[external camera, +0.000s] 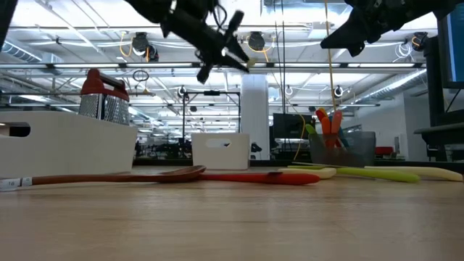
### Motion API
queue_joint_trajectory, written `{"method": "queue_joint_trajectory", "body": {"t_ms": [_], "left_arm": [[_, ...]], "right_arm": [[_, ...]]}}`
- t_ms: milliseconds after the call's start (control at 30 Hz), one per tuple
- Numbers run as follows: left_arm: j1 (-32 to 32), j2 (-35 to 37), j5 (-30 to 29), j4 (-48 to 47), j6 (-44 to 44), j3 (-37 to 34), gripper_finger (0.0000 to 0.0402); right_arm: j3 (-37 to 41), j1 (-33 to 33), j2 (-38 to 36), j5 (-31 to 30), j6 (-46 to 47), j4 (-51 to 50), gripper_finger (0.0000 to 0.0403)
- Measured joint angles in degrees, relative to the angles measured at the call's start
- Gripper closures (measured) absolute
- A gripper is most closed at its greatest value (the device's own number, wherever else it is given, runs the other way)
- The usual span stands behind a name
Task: Pick & Place Kitchen Items
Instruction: Put the yellow table knife into the top white bin
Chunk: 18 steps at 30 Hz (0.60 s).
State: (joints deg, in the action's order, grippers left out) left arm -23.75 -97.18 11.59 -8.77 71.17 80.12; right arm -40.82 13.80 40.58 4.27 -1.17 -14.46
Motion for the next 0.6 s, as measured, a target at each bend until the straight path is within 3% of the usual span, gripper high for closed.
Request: {"method": "queue_joint_trajectory", "body": {"t_ms": [333, 600], "left_arm": [[-3.8, -4.9, 3.4, -2.6, 2.2, 0.0, 0.0367], [-3.7, -5.0, 3.4, -17.1, 2.2, 0.0, 0.0367]], "right_arm": [[0.0, 0.0, 0.0, 0.0, 0.0, -0.3, 0.0400], [0.0, 0.0, 0.0, 0.0, -0.2, -0.5, 0.0400]]}}
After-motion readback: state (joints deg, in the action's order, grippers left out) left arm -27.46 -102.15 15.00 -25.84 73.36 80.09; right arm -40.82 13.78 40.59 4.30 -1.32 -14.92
